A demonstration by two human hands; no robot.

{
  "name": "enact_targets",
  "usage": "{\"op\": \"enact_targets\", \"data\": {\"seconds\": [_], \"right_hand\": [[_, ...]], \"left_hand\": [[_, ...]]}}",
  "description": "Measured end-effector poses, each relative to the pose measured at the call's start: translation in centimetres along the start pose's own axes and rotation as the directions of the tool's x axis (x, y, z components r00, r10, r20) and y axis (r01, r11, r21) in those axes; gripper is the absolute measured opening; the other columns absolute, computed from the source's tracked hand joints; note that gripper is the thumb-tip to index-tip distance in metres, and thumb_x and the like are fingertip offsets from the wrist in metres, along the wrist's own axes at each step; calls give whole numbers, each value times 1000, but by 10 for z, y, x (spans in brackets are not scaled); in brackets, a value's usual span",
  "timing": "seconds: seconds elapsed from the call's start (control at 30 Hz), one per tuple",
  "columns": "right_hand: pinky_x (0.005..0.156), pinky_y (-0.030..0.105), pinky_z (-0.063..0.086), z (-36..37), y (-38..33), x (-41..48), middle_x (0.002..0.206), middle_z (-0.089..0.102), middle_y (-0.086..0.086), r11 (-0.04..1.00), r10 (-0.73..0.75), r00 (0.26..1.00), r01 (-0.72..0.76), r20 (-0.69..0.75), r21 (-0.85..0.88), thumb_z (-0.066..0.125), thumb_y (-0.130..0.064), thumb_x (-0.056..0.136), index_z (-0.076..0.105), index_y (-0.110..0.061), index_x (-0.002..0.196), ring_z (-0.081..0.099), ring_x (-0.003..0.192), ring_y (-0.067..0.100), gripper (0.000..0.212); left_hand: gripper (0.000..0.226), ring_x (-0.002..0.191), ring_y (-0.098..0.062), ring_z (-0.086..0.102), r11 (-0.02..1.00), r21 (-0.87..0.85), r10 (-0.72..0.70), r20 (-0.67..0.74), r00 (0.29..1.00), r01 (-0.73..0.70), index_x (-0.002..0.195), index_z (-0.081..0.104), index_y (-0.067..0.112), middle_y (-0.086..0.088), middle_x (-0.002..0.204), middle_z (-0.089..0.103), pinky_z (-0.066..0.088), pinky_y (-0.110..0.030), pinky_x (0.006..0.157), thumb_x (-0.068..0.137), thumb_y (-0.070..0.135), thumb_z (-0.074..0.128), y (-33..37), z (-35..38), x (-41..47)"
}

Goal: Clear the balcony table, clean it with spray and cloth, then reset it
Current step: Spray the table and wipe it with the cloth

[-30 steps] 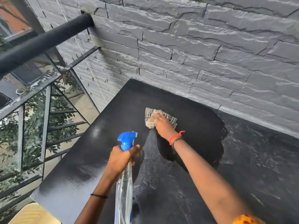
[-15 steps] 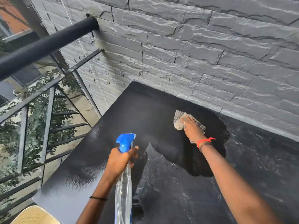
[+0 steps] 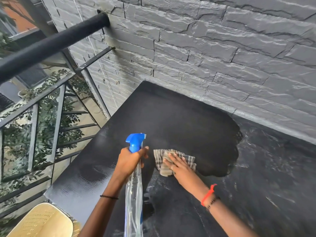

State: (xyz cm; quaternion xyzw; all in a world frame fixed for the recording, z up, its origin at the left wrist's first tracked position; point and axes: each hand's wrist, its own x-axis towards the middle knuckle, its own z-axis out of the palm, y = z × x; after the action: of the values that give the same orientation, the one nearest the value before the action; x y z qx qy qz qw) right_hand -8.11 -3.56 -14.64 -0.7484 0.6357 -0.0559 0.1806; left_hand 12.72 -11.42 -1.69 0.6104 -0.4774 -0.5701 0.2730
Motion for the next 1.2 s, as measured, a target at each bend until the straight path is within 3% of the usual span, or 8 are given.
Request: {"op": "enact_targets", "data": {"seconds": [0.1,0.3,0.43,0.53,0.73,0.97,1.1,1.2], "right_hand": [[118,27,-4,-15,39,-37,160,2,0,997,75,997,-74,-31,34,39,-2,93,22,-29,149,1,149,19,65],[121,36,8,-48,73,21,160,11,8,970,241,966,-237,-89,52,37,2,94,29,-16,148,8,149,21,58],[120,39,6,-39,47,55,160,9,8,968,251,962,-251,-106,21,33,4,94,25,-16,150,6,149,23,60],[120,44,4,-23,20,50,161,7,5,983,181,979,-183,-94,-14,32,4,94,25,-17,150,3,149,22,61],[120,33,0,-2,19,-21,161,2,0,997,51,997,-54,-51,-58,39,8,90,18,-24,152,-1,149,19,73],[122,38,11,-26,39,-51,160,12,2,970,241,968,-242,-70,-3,39,9,90,28,-20,149,8,149,17,67],[121,41,11,-28,34,-51,160,10,3,964,265,963,-264,-54,8,40,12,89,26,-20,149,6,149,18,70],[121,39,10,-30,32,-51,161,8,4,961,275,960,-275,-51,0,40,10,90,25,-19,150,6,149,18,68]], "left_hand": [[21,45,-16,52,1000,-3,3,7,1000,-3,67,64,8,2,60,66,46,-31,58,85,19,67,-1,2,-6],[25,50,-22,53,1000,11,-7,22,1000,6,63,64,9,-12,62,63,46,-33,61,85,21,68,-9,8,-27],[27,46,-19,52,999,23,-29,36,999,28,60,64,8,-13,60,62,46,-31,60,84,21,69,-16,13,-39],[27,49,-18,54,998,63,-29,49,998,26,59,65,10,-12,61,64,47,-31,63,84,22,69,-20,14,-46],[29,43,-16,52,993,115,-45,116,992,31,58,65,12,-6,48,58,45,-27,58,84,25,68,-32,16,-68],[28,49,-20,56,986,153,-95,189,977,67,59,64,13,-11,55,62,49,-31,62,84,24,69,-76,8,-115],[25,46,-14,55,977,198,-109,179,978,73,63,66,13,-7,59,65,48,-27,60,84,26,70,-97,4,-137],[28,42,-9,54,966,249,-96,124,988,63,63,62,13,-2,51,61,43,-17,50,85,29,70,-108,-1,-150]]}}
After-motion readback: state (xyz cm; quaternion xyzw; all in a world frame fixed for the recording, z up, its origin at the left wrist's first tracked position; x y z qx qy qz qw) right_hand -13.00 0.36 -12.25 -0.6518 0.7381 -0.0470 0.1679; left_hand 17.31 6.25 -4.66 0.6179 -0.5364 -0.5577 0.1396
